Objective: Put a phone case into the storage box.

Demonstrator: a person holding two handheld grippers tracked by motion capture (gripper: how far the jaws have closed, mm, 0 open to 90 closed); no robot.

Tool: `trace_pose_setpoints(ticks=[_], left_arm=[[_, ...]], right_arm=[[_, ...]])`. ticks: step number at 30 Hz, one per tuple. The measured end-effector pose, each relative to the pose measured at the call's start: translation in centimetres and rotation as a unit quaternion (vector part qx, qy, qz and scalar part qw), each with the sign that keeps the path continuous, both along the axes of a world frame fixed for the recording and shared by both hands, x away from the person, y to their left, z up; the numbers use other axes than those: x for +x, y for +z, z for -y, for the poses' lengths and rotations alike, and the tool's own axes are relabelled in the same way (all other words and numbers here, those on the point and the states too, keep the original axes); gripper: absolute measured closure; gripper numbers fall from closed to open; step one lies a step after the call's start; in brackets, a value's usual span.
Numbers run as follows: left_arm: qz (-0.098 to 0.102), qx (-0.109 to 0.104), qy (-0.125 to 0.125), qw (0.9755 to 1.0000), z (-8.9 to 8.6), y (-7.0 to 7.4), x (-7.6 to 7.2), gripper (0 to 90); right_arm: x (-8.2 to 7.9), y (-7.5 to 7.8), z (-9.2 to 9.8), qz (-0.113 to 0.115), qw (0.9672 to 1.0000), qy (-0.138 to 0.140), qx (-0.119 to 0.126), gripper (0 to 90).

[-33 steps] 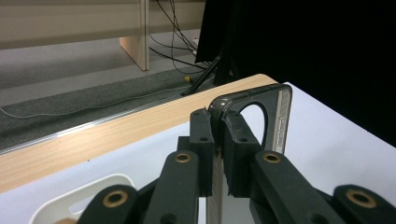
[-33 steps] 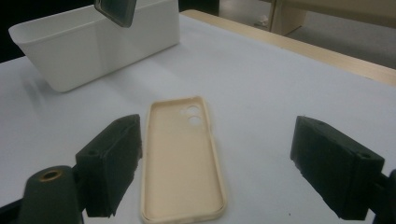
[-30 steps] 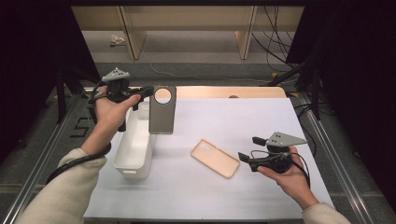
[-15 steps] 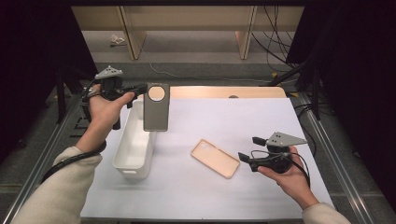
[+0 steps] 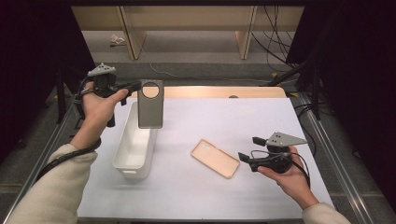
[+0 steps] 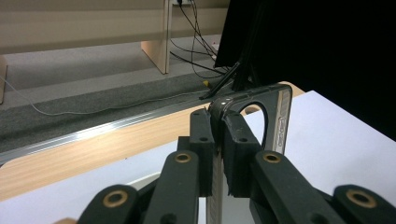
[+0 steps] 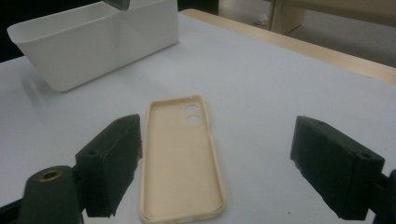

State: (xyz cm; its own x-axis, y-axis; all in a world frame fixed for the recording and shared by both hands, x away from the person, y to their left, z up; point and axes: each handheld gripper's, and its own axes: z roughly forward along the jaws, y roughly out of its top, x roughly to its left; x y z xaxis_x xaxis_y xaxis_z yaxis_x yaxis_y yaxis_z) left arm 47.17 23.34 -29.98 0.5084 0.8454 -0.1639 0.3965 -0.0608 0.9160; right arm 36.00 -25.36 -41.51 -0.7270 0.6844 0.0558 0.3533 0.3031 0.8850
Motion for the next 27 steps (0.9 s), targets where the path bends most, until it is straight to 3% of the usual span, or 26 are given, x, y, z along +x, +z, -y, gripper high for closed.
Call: trace_pose_setpoints(ticks=[27], left_arm=[[-0.002,0.012,0.023,0.9997,-1.7,0.1,0.9,83.1]], right_arm=[[0.0,-0.1,0.0,-0.002,1.0,0.0,0.001,17.7]])
